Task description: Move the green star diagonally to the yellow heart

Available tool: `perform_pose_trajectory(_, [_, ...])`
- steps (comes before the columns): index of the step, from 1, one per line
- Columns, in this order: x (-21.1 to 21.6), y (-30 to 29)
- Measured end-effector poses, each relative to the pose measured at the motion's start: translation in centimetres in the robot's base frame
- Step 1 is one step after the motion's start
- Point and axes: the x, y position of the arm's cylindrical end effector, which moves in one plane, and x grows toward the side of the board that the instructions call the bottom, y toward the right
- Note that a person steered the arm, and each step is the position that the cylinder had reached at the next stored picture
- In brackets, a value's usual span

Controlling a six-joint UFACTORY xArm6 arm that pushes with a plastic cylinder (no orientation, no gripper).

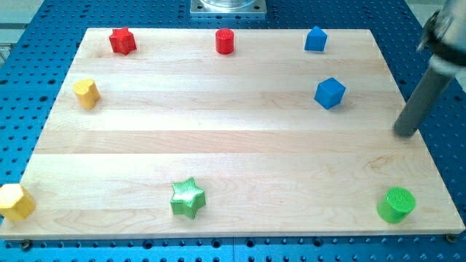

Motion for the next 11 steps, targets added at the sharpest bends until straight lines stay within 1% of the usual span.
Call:
perform_pose_trajectory(1, [4.4,-12.0])
perform_pose_trajectory(2, [7.1,-17.8])
perform_pose_trajectory(3, [11.3,-18.9])
perform_pose_trajectory(4, [12.2,-20.7])
perform_pose_trajectory(5, [10.4,-28.1])
perform_pose_trajectory(6, [12.2,-30.5])
perform_pose_trajectory(7, [7.5,-35.1])
perform_pose_trajectory(8, [3.6,-35.4])
perform_pose_trajectory(9, [8.7,-34.4])
perform_pose_trajectory(10, [9.8,-39.1])
perform_pose_trajectory(11, [8.3,-43.0])
